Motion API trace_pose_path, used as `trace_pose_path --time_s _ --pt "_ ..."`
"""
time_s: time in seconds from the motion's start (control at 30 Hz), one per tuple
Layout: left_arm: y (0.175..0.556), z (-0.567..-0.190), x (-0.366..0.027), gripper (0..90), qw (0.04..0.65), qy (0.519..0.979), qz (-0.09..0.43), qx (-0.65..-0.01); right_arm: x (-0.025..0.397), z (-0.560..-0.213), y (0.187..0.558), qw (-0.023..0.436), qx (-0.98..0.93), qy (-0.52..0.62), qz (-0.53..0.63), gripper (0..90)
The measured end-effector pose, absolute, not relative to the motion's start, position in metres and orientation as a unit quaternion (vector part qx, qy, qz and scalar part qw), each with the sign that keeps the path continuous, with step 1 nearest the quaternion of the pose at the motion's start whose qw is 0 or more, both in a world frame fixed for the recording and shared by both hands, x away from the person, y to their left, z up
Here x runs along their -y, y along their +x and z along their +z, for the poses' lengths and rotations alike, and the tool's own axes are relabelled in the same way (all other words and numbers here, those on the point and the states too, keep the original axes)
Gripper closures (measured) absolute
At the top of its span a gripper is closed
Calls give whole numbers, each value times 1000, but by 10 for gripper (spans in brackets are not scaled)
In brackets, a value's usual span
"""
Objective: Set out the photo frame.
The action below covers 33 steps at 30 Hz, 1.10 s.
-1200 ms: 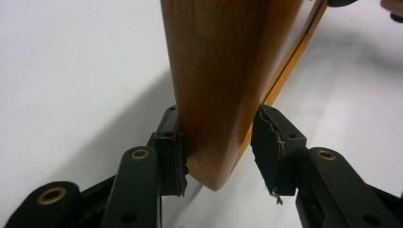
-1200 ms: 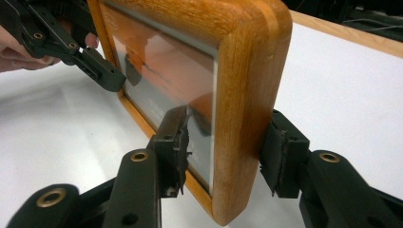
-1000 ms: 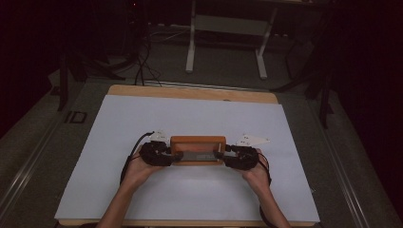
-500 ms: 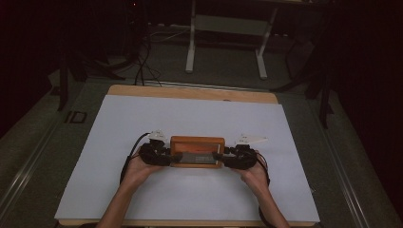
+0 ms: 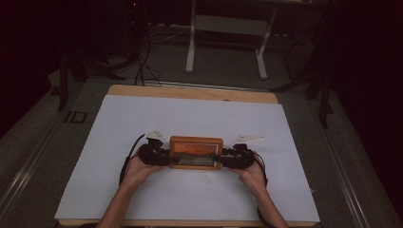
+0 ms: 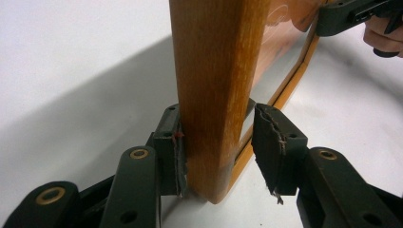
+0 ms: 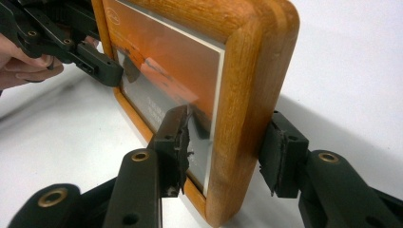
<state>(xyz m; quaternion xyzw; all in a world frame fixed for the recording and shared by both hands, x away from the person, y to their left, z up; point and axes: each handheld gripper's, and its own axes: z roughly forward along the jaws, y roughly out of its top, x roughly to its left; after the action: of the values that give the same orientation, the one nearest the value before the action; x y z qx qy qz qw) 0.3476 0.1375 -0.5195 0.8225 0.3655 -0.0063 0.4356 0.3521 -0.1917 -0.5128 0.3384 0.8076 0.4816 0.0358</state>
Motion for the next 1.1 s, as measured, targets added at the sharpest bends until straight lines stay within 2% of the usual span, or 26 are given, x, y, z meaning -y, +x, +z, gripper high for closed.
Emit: trace_pose_path --time_s 0.73,1.1 --pt "346 -521 -137 548 434 821 -2 -370 190 -515 351 55 -812 328 480 538" --pt "342 -514 -147 467 447 813 4 -372 193 -508 348 77 -816 321 474 437"
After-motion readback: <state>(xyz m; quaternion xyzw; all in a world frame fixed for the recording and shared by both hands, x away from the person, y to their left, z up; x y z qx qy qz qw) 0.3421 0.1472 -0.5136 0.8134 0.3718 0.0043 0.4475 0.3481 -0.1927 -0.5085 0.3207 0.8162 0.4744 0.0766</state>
